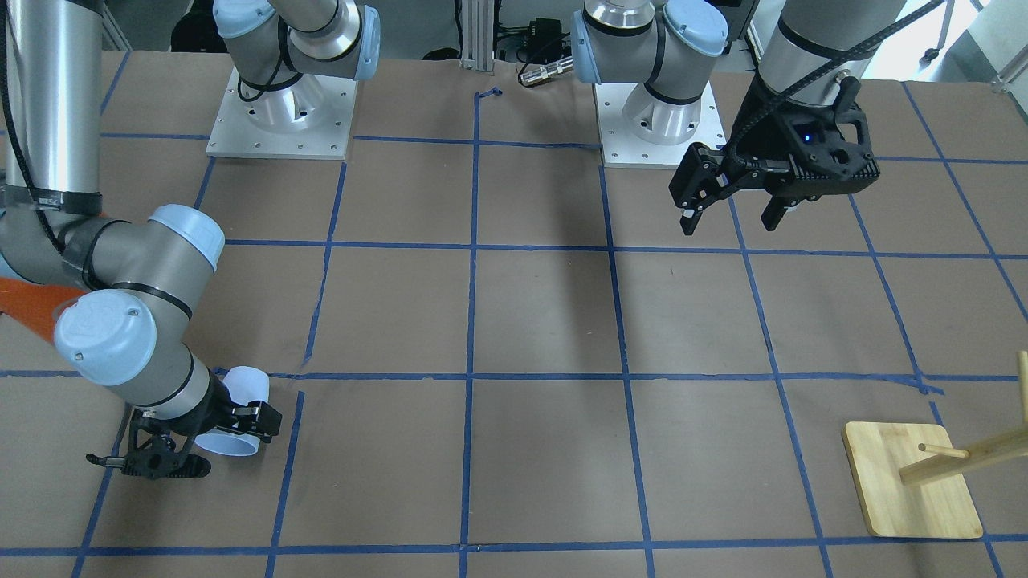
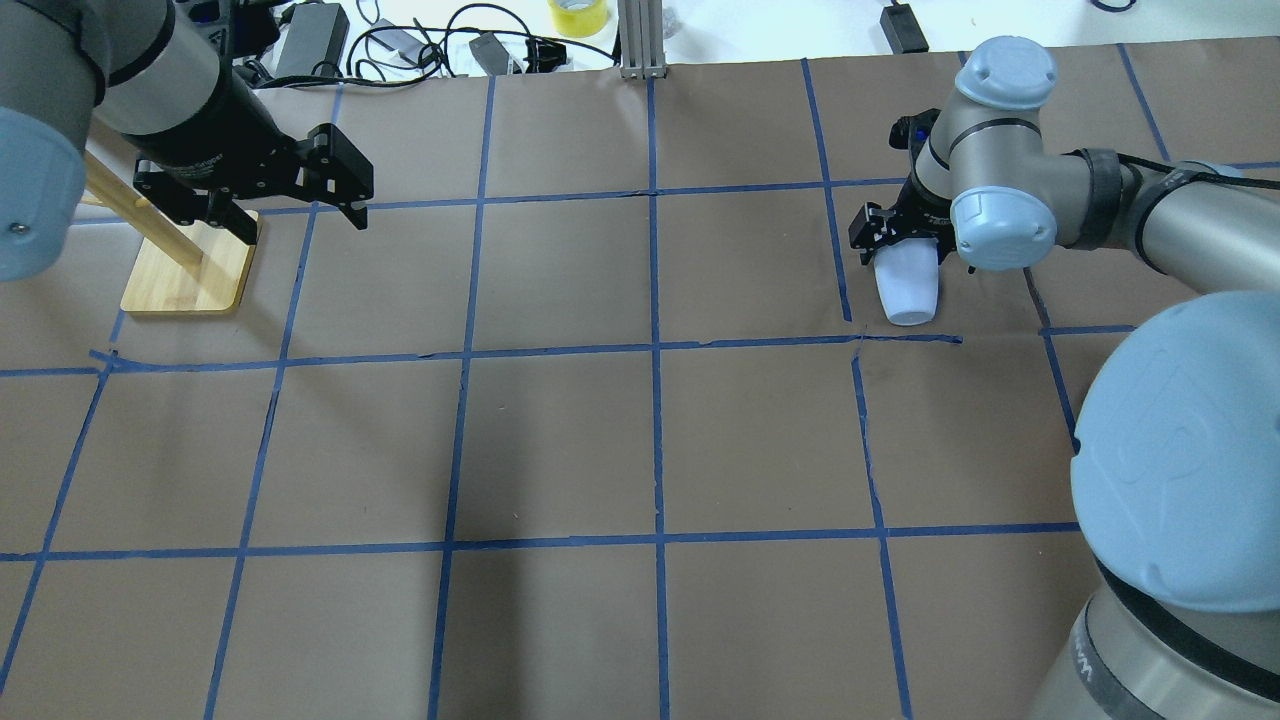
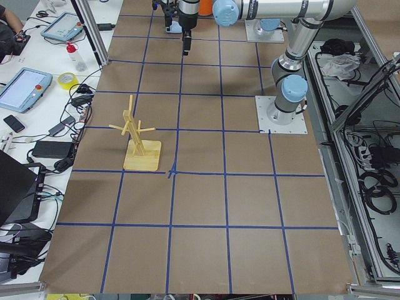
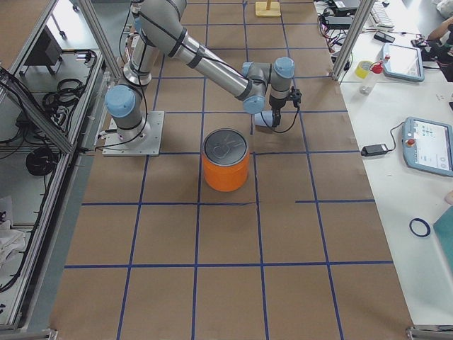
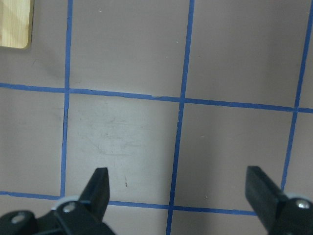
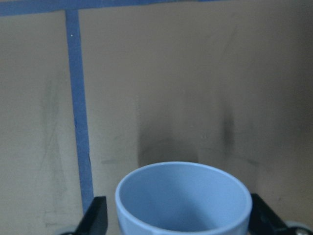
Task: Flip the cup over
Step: 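Close the right gripper on the white cup's base, then lift the white cup with the right gripper and carry it toward the left gripper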
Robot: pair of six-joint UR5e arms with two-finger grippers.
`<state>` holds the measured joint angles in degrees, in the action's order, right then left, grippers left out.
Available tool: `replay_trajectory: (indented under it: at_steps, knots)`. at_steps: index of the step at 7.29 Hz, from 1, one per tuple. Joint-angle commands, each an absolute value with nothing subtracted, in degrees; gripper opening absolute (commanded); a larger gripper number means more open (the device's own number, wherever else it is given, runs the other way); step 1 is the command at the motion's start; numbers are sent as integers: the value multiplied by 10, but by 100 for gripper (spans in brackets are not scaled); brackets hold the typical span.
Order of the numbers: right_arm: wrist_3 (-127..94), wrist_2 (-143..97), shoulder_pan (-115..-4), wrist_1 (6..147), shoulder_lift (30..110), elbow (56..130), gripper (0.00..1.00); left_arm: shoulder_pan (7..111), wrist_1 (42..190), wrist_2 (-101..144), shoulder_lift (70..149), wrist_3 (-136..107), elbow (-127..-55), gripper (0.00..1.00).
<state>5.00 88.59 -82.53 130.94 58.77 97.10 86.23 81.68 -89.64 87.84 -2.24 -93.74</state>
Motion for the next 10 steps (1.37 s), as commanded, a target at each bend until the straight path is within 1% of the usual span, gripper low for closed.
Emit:
replay_trajectory:
  at_steps: [1, 2, 3, 4, 5, 6, 7, 10]
  knots:
    - [50, 889, -825, 1328, 586, 981, 97, 859, 817, -901, 882, -23, -938, 100]
    - [50, 889, -825, 1328, 588, 981, 67, 861, 819, -895, 869, -23, -936, 100]
    - [57, 889, -825, 1329, 589, 980, 26, 867, 822, -894, 864, -24, -935, 100]
    - [59, 889, -826, 1329, 591, 981, 3, 869, 823, -893, 864, -23, -929, 100]
    - [59, 889, -827, 1329, 599, 980, 0, 871, 824, -880, 858, -23, -929, 100]
    - [57, 876, -837, 1327, 619, 979, 0, 872, 827, -874, 846, -22, -927, 100]
    - [55, 866, -870, 1325, 639, 970, 0, 872, 836, -871, 836, -22, -924, 100]
    - [23, 871, -1030, 1332, 643, 966, 0, 864, 836, -877, 843, 8, -923, 100]
